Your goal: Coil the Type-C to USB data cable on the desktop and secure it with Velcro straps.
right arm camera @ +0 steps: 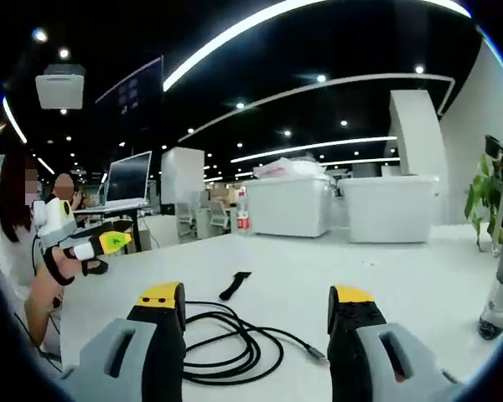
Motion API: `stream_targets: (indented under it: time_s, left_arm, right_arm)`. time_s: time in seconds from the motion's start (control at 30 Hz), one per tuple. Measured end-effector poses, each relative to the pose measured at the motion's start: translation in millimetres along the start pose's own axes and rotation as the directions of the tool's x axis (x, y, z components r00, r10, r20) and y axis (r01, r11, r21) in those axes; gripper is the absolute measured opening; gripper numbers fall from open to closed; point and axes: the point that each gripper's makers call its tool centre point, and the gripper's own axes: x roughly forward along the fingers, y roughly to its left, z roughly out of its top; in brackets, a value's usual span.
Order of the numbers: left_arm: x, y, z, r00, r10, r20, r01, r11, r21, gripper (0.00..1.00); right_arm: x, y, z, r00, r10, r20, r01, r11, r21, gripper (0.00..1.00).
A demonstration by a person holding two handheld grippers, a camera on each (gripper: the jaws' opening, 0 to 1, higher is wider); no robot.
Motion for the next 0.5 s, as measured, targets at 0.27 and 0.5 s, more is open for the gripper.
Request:
stream_targets:
  time_s: [0.27, 0.5]
  left_arm:
    - [14, -2.0, -0.8, 0.998, -0.058, 0.004, 0.058, 0.998, -0.040, 0.59]
    - [23, -12.9, -12.9, 0.985, -0.164, -0.057, 0.162, 0.986, -0.044, 0.59]
  right_arm:
    - [15, 8, -7.8, 0.994, 0.087, -0.060, -0.092, 0.992, -0.087, 0.73]
    - [24, 10, -20.9, 0.974, 0.154, -0.167, -0.180, 0.971, -0.159, 0.63]
